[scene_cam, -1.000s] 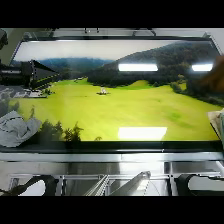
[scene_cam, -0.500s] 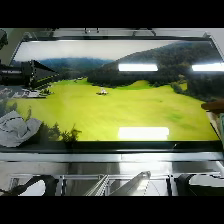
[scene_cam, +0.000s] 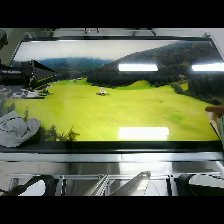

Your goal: Fold the shirts.

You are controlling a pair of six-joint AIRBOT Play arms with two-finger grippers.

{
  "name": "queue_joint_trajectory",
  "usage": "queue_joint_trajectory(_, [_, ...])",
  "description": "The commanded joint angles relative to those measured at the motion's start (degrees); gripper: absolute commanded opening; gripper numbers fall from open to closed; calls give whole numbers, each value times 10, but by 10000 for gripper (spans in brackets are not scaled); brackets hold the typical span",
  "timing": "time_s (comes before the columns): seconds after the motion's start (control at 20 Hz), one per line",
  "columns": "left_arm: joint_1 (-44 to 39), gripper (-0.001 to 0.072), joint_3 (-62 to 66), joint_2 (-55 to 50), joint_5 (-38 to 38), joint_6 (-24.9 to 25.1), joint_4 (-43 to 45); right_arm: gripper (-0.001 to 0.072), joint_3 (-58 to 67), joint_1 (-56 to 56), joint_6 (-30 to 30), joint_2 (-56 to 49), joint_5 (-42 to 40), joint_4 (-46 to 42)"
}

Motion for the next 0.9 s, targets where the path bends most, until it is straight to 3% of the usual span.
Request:
queue_joint_trajectory(0.0, [0,718,0,0,0,0,0,23,-24,-4,-45,14,5,-99])
queue_joint_trajectory(0.25, [-1,718,0,0,0,0,0,24,-181,-30,-50,20,4,-115])
queue_joint_trajectory(0.4, [-1,719,0,0,0,0,0,24,-267,-33,-51,4,1,-201])
queue_joint_trajectory(0.55, [-1,718,0,0,0,0,0,25,-277,-33,-51,-15,0,-256])
queue_joint_trajectory(0.6, [-1,718,0,0,0,0,0,75,-277,-33,-50,-16,-1,-262])
queue_joint_trajectory(0.7, [-1,718,0,0,1,0,0,618,-276,-33,-50,-16,0,-262])
queue_joint_trajectory(0.75, [-1,718,0,0,2,0,0,663,-276,-33,-50,-16,3,-261])
queue_joint_trajectory(0.85, [-1,718,0,0,2,0,0,657,-276,-30,-43,-16,5,-250])
